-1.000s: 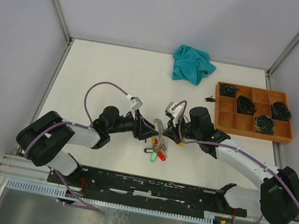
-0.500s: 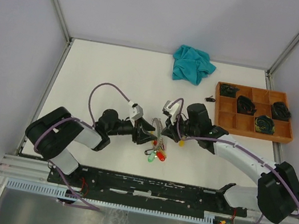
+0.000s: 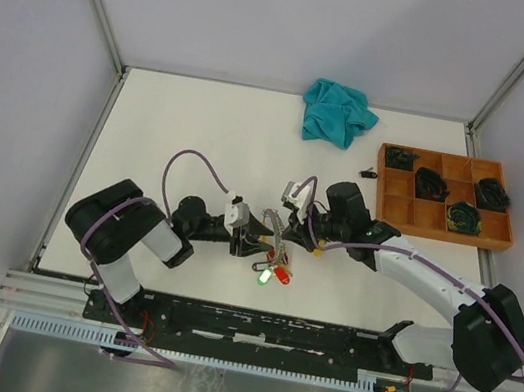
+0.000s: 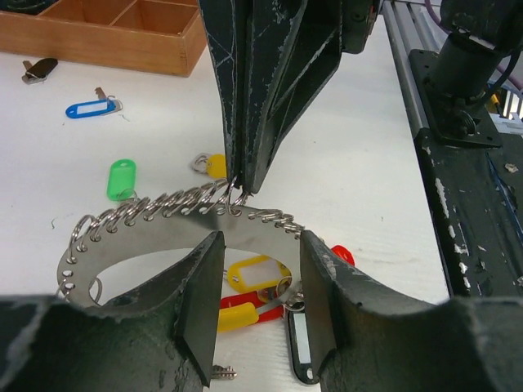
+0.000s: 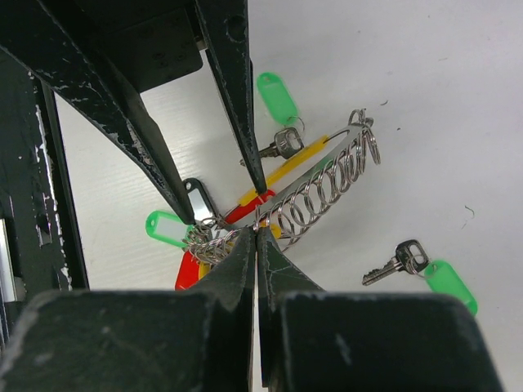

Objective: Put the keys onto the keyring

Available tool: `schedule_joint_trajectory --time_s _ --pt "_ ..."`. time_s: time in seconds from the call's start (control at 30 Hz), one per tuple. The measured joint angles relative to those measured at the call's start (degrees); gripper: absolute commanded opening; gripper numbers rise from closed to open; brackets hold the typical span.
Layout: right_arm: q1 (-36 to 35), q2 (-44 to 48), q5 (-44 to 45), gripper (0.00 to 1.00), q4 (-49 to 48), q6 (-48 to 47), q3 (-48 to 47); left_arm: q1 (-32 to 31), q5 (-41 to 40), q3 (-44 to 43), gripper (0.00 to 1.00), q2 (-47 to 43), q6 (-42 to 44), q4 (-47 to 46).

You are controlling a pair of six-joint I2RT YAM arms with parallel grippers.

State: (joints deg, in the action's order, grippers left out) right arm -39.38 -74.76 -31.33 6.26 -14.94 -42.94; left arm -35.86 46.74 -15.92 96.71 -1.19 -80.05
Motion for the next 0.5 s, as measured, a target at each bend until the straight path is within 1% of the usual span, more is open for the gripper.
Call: schedule_joint_trajectory --time_s 0.2,0.3,0.4,0.5 --pt "-1.3 -0.9 0.6 0.01 1.2 -1.1 -0.4 0.0 1.4 -0.1 0.45 2.2 0.4 -3.4" --pt "-1.9 -1.3 1.0 0.01 1.7 -1.5 -0.9 0.0 1.7 -0.6 0.42 3.2 0.4 -4.1" --pt "-2.3 -1.3 1.7 0.01 2.2 -1.9 -1.2 0.0 1.9 -1.1 0.36 3.9 0.4 -4.2" --pt "-2.6 -1.4 2.0 0.01 2.6 -2.1 -1.4 0.0 2.1 -1.4 0.36 4.0 0.4 -4.1"
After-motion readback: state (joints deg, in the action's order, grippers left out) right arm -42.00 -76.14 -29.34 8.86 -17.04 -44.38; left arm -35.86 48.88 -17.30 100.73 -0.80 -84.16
